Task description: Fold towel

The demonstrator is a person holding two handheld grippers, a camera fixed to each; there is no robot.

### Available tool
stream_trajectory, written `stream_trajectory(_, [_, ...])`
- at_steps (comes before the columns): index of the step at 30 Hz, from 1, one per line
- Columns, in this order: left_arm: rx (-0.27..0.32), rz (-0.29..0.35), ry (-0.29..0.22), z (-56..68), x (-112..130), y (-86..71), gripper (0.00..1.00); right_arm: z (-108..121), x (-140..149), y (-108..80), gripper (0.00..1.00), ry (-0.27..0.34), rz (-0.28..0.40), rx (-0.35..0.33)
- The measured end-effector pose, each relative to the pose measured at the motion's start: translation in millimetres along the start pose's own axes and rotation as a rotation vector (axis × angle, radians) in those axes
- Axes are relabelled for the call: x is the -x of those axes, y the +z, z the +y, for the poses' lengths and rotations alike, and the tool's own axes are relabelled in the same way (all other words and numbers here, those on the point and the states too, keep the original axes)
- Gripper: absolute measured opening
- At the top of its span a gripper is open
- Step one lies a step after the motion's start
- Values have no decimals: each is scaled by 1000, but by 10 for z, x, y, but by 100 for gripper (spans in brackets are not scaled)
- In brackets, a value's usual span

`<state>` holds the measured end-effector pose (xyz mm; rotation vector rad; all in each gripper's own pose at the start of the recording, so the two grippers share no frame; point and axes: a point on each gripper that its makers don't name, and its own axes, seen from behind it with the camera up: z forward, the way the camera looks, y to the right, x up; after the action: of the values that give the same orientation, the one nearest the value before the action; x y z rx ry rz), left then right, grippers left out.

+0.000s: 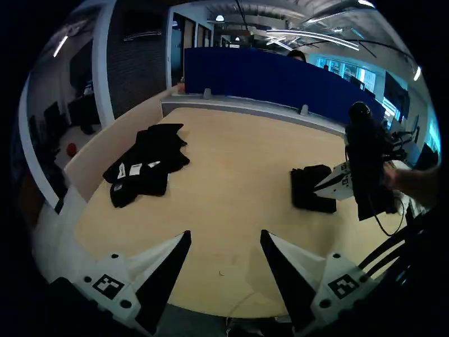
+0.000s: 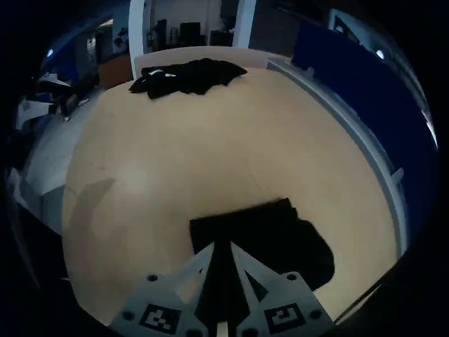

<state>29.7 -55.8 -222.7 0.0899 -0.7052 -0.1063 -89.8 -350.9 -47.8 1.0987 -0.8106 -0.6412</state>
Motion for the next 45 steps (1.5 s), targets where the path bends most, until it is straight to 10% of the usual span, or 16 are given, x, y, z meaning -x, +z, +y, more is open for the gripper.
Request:
stream_trajectory(10, [5,-5,-1,10,62,-5,91,-51,65,86,14,49,1,-8])
stream_trajectory(20, [1,-2,-3,-16,29,-20,91,-76,-6,-109,62,66,42,-10])
stream_trajectory(45, [3,1,2,13,-13,-10,91,41,814,-496,65,229,-27,104])
